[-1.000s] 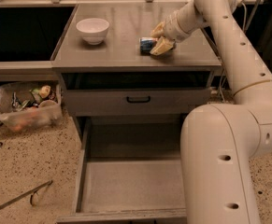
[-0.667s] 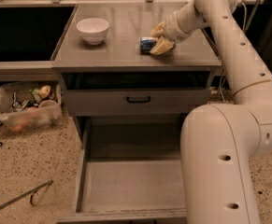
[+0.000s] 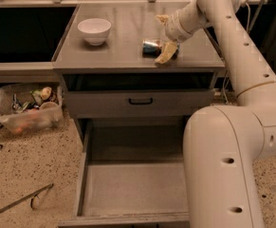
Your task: Pick redbull can from middle drawer and place on counter
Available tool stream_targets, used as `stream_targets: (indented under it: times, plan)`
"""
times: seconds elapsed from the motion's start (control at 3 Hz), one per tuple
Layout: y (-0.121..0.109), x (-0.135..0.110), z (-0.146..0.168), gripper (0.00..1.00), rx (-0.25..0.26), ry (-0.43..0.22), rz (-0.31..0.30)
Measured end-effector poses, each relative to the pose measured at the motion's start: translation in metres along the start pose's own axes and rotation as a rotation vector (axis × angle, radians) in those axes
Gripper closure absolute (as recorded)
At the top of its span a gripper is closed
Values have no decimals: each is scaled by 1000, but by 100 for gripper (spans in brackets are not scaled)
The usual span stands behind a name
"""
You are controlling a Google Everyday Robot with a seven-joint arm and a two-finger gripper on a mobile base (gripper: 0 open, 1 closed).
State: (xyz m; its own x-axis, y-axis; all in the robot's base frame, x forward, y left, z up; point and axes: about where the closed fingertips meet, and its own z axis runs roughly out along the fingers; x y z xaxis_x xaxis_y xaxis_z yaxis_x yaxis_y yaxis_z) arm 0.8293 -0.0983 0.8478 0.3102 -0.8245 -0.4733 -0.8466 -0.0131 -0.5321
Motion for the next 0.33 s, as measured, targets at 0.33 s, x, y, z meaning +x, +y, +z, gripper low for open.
stream_targets:
  times: [0.33]
  plan:
    - [0, 0, 0, 0, 0, 0, 0]
